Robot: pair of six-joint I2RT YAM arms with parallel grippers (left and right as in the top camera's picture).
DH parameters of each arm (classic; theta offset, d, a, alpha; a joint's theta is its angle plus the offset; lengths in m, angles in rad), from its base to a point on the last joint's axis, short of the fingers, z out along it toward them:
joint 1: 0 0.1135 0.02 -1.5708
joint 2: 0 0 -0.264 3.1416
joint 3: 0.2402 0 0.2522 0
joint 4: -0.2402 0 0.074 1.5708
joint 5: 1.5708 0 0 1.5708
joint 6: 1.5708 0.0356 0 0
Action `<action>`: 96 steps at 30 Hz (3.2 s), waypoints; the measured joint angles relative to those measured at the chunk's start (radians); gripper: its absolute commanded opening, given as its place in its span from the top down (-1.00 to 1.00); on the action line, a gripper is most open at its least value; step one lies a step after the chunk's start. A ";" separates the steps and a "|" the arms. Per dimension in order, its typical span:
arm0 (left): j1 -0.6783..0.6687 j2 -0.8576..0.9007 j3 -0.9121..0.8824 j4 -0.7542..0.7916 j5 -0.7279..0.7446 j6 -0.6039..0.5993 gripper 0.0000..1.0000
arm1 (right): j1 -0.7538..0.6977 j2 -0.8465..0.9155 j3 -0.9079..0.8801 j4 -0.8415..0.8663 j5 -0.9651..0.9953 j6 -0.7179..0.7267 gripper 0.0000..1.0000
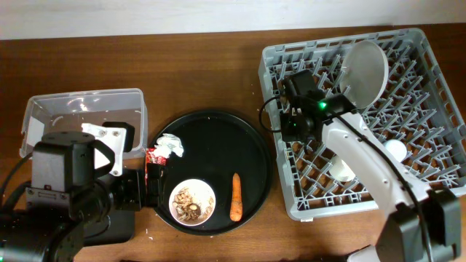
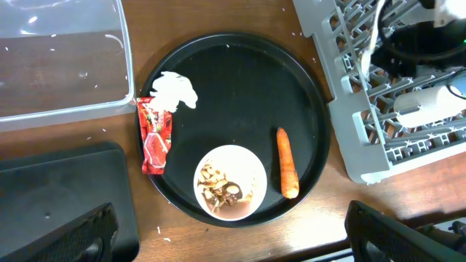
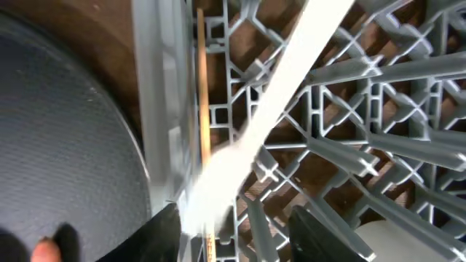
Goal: Sort waste into correct bins and load items into the dishwasher rack
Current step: 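Move the fork into the rack and release it, then grasp the bowl of food scraps with the left gripper, then tip the bowl over the black tray to dump the scraps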
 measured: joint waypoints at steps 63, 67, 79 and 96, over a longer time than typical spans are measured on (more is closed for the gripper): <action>-0.385 0.498 -0.807 0.812 -0.278 -0.063 -0.26 | 0.166 -0.565 0.054 -0.214 -0.215 0.082 -0.97; -0.385 0.463 -0.716 0.762 -0.248 -0.126 0.13 | 0.166 -0.565 0.054 -0.215 -0.216 0.083 -0.97; -0.453 0.580 -0.790 0.843 -0.320 -0.310 1.00 | 0.166 -0.526 0.054 -0.246 -0.216 0.083 -0.97; -0.132 0.085 -0.603 0.402 -0.253 -0.269 1.00 | 0.166 -0.526 0.054 -0.271 -0.215 0.083 -0.97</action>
